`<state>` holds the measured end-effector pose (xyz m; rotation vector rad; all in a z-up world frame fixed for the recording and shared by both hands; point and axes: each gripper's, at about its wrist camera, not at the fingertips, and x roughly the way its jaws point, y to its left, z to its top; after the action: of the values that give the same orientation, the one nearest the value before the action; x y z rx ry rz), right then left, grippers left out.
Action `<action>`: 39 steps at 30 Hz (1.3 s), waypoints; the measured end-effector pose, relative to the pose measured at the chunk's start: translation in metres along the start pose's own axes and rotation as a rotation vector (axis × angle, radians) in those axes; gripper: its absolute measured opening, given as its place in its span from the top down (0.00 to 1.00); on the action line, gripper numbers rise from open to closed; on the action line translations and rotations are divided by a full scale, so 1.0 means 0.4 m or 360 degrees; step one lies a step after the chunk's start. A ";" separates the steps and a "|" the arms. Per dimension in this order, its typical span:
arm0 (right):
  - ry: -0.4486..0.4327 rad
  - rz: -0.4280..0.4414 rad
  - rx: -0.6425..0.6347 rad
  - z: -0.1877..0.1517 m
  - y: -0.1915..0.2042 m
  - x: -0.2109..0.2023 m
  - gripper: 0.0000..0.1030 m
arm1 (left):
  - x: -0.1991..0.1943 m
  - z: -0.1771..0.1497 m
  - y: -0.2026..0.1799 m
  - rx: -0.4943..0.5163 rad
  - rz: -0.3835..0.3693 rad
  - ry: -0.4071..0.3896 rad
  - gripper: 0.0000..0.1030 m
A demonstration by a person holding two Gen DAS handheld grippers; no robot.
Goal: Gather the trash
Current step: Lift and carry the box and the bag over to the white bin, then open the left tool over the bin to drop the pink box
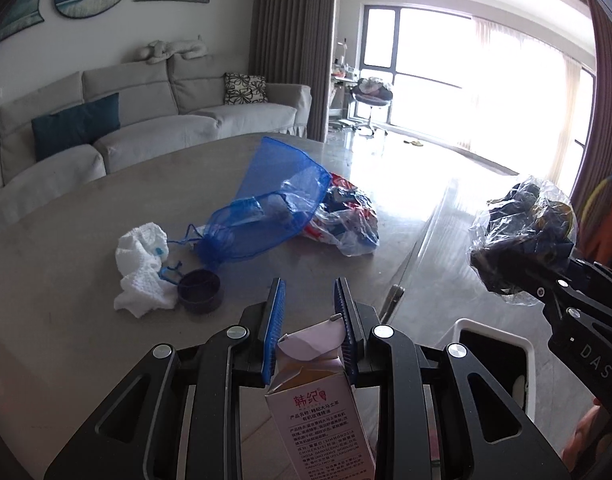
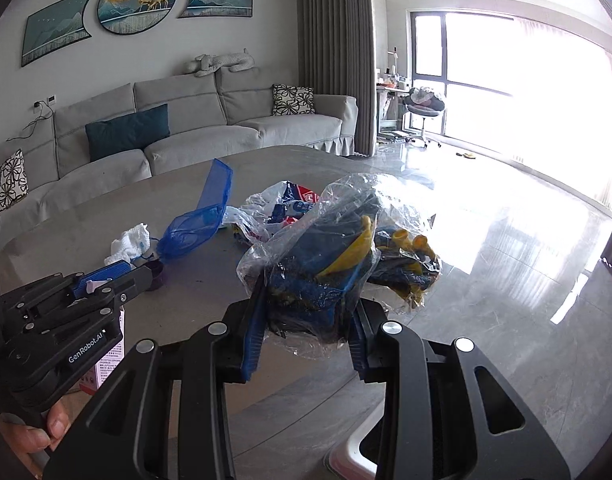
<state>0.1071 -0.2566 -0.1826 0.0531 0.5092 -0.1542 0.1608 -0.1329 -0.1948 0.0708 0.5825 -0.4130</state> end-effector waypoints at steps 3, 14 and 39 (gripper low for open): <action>0.0003 -0.0064 0.0019 -0.024 -0.042 -0.010 0.64 | 0.025 -0.013 -0.078 0.0064 -0.0083 0.0016 0.75; 0.0083 -0.0361 0.0135 -0.134 -0.235 -0.047 0.65 | 0.138 -0.093 -0.364 0.0282 -0.0349 0.0147 0.75; 0.0233 -0.0582 0.0360 -0.221 -0.451 -0.019 0.64 | 0.349 -0.248 -0.630 0.0498 -0.0523 0.0413 0.65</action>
<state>0.0293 -0.4258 -0.2581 0.1935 0.6431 -0.5688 0.1144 -0.3960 -0.3416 0.3352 0.7844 -0.8209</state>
